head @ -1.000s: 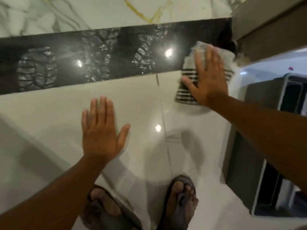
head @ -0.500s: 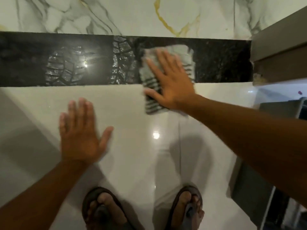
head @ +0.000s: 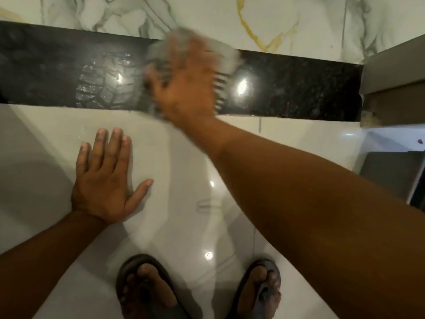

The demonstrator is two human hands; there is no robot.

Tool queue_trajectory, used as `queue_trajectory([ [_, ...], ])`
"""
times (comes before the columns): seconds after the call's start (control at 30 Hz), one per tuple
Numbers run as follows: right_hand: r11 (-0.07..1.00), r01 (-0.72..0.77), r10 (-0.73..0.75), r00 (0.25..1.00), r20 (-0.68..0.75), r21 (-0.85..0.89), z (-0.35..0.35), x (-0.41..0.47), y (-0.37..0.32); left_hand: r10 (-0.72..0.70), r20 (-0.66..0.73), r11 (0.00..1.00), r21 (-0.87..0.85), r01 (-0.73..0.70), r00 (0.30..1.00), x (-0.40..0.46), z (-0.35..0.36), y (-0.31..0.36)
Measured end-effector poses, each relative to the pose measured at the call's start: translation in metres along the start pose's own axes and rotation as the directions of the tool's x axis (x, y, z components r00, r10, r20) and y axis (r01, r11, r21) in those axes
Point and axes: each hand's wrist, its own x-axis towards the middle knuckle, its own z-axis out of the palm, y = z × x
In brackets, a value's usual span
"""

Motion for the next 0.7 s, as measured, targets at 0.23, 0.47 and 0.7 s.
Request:
queue_trajectory([
  [0.23, 0.912, 0.409, -0.409, 0.902, 0.137, 0.025, -0.022, -0.028, 0.117, -0.006, -0.028, 1.0, 0.0, 0.006, 1.0, -0.016, 0.0, -0.019],
  [0.47, 0.769, -0.635, 0.625, 0.77, -0.125, -0.066, -0.026, -0.029, 0.229, -0.04, 0.015, 0.996, 0.075, 0.039, 0.999, -0.013, -0.009, -0.013],
  [0.7, 0.713, -0.7, 0.695, 0.7, -0.161, 0.036, 0.022, 0.002, 0.024, -0.054, -0.028, 0.998, -0.009, 0.054, 0.998, -0.012, -0.01, -0.013],
])
